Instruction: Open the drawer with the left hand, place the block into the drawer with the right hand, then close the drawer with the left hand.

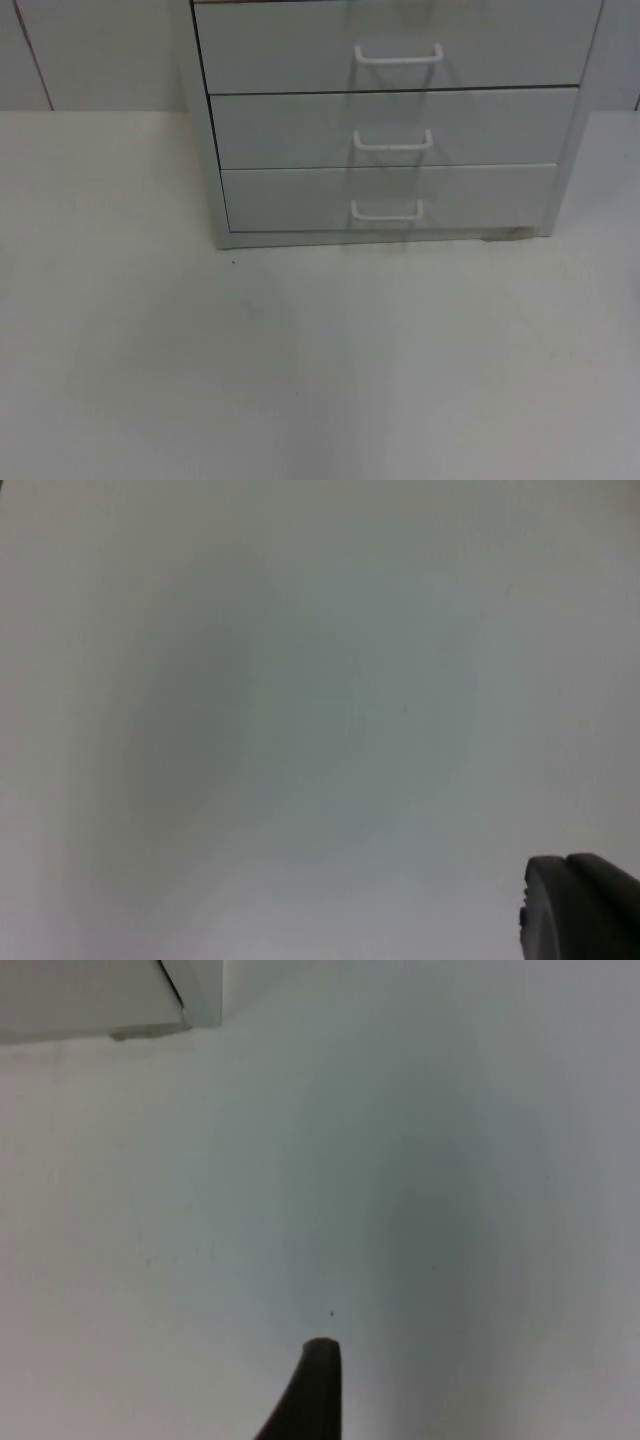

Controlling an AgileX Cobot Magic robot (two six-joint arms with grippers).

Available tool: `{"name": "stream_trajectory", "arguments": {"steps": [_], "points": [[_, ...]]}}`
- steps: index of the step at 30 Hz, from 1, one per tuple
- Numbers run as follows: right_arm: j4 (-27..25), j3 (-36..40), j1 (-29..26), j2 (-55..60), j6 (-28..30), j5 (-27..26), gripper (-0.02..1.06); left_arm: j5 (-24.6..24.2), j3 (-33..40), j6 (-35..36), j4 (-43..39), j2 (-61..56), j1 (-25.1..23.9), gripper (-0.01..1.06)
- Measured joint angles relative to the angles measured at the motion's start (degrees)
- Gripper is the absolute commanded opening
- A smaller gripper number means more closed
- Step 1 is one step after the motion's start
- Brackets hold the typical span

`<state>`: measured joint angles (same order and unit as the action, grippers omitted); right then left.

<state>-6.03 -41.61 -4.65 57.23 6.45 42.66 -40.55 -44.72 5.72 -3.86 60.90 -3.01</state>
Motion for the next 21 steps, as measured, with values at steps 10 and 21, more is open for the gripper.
{"name": "stream_trajectory", "arguments": {"steps": [10, 21], "points": [[-0.89, 0.0, 0.15, -5.46, 2.61, -0.58, 0.8, -3.24, 0.0, -2.39, 2.94, -7.33, -0.72, 0.0], [-4.14, 0.0, 8.35, -16.81, 10.15, -1.14, 0.8, -7.11, 0.12, -11.4, 9.5, -18.35, -0.72, 0.0]]}}
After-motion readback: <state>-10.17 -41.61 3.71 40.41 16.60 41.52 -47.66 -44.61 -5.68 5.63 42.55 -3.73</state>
